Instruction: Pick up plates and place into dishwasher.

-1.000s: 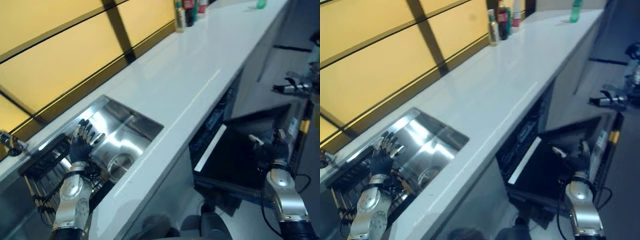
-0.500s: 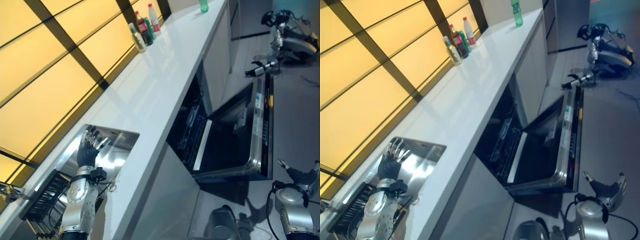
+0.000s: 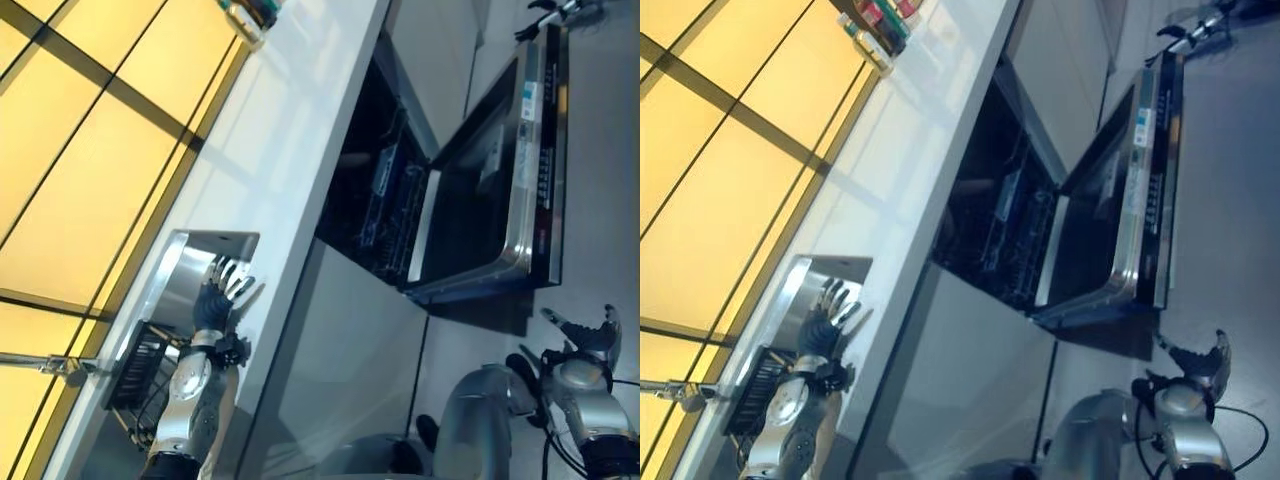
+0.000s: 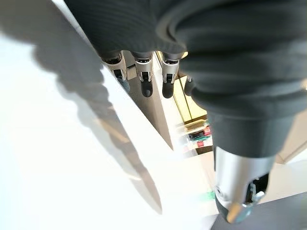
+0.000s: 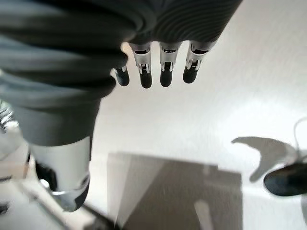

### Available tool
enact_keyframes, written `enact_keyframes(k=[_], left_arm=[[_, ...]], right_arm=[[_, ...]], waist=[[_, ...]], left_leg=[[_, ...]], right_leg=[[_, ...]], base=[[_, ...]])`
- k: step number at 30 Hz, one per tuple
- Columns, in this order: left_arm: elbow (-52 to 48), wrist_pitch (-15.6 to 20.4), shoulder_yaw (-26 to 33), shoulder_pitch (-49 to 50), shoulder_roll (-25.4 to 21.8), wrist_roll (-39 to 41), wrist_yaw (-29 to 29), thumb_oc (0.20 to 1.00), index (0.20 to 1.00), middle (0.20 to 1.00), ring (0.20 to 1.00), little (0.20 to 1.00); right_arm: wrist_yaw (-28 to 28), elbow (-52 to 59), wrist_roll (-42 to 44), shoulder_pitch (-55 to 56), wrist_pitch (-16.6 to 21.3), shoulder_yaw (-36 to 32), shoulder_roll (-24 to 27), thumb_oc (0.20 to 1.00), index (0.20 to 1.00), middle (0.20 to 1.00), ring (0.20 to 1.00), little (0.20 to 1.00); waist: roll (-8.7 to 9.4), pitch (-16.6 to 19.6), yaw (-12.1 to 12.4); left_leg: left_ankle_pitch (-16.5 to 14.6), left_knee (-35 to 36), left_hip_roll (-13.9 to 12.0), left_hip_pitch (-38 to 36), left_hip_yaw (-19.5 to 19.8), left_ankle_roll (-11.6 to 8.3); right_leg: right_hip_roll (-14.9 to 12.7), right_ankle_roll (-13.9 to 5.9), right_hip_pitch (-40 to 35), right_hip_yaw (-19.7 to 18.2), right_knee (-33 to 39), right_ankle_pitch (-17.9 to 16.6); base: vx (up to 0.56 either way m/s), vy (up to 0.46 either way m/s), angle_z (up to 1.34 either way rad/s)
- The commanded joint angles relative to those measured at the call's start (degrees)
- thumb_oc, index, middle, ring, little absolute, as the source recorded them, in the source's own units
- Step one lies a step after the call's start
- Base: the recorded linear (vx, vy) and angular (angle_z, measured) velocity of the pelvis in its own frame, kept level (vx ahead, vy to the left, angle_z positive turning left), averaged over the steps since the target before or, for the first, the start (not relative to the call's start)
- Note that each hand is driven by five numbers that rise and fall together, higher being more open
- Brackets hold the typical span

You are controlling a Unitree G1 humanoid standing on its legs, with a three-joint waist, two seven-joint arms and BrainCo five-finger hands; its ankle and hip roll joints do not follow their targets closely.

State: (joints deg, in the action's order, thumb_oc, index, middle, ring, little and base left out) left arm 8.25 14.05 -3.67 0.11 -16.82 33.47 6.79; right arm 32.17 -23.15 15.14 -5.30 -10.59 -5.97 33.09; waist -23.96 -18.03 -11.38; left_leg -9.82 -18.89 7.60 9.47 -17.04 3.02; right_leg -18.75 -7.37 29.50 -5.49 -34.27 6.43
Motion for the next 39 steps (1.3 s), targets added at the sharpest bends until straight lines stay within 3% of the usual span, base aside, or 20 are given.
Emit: enact_keyframes(k=[1,9,22,32,39], left_arm=[[-2.0,2.7,2.5,-3.2,-4.3,3.2,2.6,1.000,1.000,1.000,1.000,1.000],[-4.3,2.2,1.2,-4.6,-7.6,5.4,3.0,1.000,1.000,1.000,1.000,1.000],[-5.3,2.3,2.2,-5.6,-10.3,8.3,1.4,1.000,1.000,1.000,1.000,1.000],[-4.0,2.3,3.7,-5.6,-10.6,10.2,0.5,1.000,1.000,1.000,1.000,1.000],[-2.6,1.9,4.3,-6.4,-10.8,9.3,1.6,1.000,1.000,1.000,1.000,1.000]], right_arm=[[-2.4,-2.4,4.3,-11.3,2.8,0.6,2.6,1.000,1.000,1.000,1.000,1.000],[-8.3,-5.2,7.9,-27.8,2.1,5.4,5.5,1.000,1.000,1.000,1.000,1.000],[-19.2,5.1,4.6,-37.5,3.9,13.5,4.8,1.000,1.000,1.000,1.000,1.000],[-27.8,11.1,-1.9,-37.9,3.3,17.9,3.1,1.000,1.000,1.000,1.000,1.000],[-33.3,14.6,-3.7,-34.5,6.2,18.9,2.1,1.000,1.000,1.000,1.000,1.000]], waist=[[-1.70,-2.8,2.3],[-3.84,-5.4,5.1],[-2.57,-7.6,7.0],[1.31,-5.9,9.0],[7.31,-2.6,10.8]], left_leg=[[-6.0,-9.2,1.9,7.1,-0.2,0.94],[-5.8,-12.0,2.4,12.1,1.4,-0.41],[-3.4,-10.4,1.7,14.8,3.6,-0.84],[-2.0,-6.9,1.0,11.0,6.9,-0.84],[-1.4,-3.8,-0.3,6.8,8.8,-0.84]], right_leg=[[-4.4,0.57,-2.1,-1.4,14.6,-9.7],[-4.5,1.31,2.3,-1.3,10.0,-7.3],[-2.6,1.27,5.0,0.1,10.0,-6.3],[-1.4,1.49,-0.6,3.3,13.7,-6.4],[0.3,1.49,-7.5,6.5,18.3,-7.1]], base=[[-0.16,-0.094,0.11],[-0.06,-0.097,0.21],[-0.04,-0.087,0.02],[0.01,-0.013,0.08],[0.04,-0.024,0.24]])
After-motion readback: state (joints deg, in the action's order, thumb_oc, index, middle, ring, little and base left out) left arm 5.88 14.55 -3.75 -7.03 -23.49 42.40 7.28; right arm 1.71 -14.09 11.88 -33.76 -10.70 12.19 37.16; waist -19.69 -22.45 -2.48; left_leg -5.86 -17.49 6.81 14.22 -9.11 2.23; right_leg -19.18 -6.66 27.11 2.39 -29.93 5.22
